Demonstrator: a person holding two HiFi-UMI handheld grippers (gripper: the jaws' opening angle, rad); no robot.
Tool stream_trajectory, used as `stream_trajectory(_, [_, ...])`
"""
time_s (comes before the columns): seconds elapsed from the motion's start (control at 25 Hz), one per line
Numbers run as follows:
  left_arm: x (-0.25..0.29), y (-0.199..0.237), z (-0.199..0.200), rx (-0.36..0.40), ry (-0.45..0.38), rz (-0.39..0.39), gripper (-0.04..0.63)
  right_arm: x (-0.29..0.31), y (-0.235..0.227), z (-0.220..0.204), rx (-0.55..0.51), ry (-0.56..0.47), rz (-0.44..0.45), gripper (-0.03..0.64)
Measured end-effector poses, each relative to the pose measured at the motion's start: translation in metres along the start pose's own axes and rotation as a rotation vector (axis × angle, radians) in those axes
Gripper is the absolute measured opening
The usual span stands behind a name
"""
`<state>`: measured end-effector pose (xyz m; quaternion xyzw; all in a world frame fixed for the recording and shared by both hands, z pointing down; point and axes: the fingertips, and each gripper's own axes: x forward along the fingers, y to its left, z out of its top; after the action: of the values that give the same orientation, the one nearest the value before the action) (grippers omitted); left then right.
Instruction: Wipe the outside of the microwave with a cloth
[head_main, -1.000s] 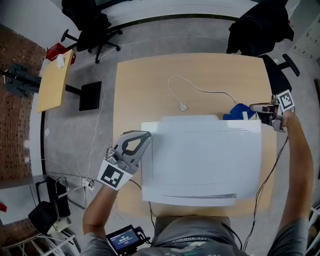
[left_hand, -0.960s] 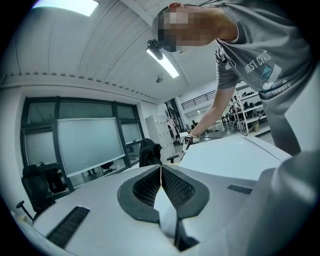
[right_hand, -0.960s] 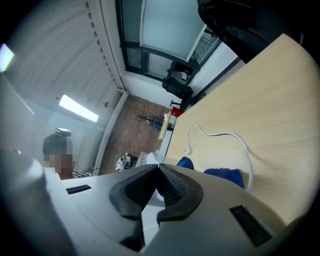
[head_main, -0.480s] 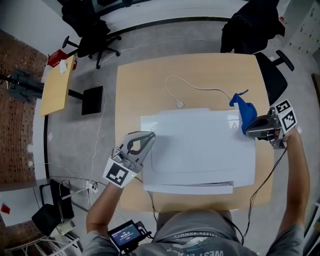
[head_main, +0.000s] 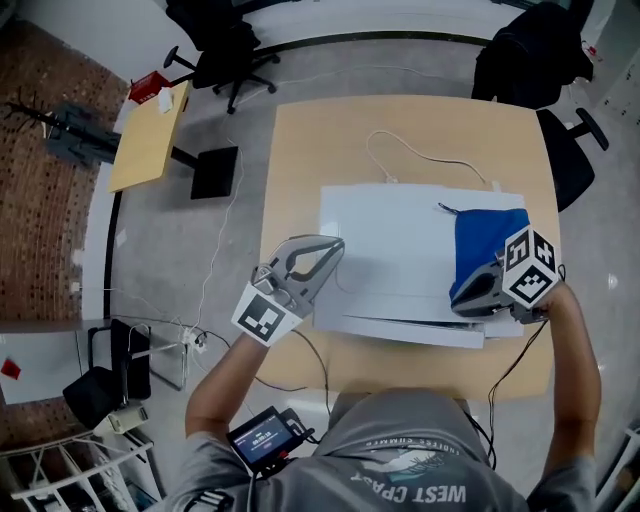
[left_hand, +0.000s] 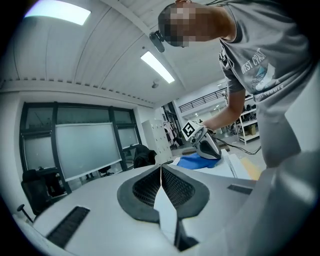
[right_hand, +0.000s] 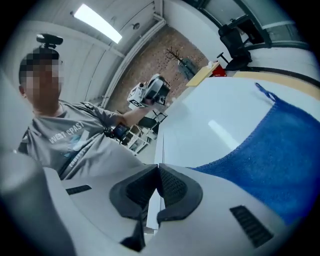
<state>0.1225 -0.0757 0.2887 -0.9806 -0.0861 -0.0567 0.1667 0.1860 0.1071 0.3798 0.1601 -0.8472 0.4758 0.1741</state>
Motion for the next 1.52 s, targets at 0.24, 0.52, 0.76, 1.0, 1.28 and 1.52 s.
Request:
stream_trajectory(0.24, [-0.043, -0.022, -0.006, -0.046, -0.003, 0.045, 0.023, 0.061, 0.002, 0.019, -0.026, -0.015, -0.114, 0.026])
stream_trajectory(0.52, [-0.075, -0.031, -0.005, -0.132, -0.018, 0.112, 0.023, 0.066, -0.005, 0.039, -0.087, -0.204, -0.339, 0.028])
stream_trajectory(0.76, [-0.102, -0.036, -0.003, -0.152, -0.028, 0.147, 0.023, 0.021, 0.025, 0.067, -0.269, -0.661, -0.647, 0.029])
stream_trajectory(1.0, [-0.110, -0.045, 0.008, -0.139, -0.031, 0.135, 0.023, -0.019, 0.058, 0.050, -0.393, -0.792, -1.019, 0.028])
stream_trajectory(1.28, [-0.112, -0.064, 0.016, -0.119, -0.030, 0.110, 0.023, -0.023, 0.075, 0.027, -0.394, -0.809, -1.127, 0.026])
stream_trajectory(1.52, [-0.113, -0.073, 0.024, -0.100, -0.040, 0.099, 0.023, -0.023, 0.086, 0.022, -0.411, -0.806, -1.154, 0.026])
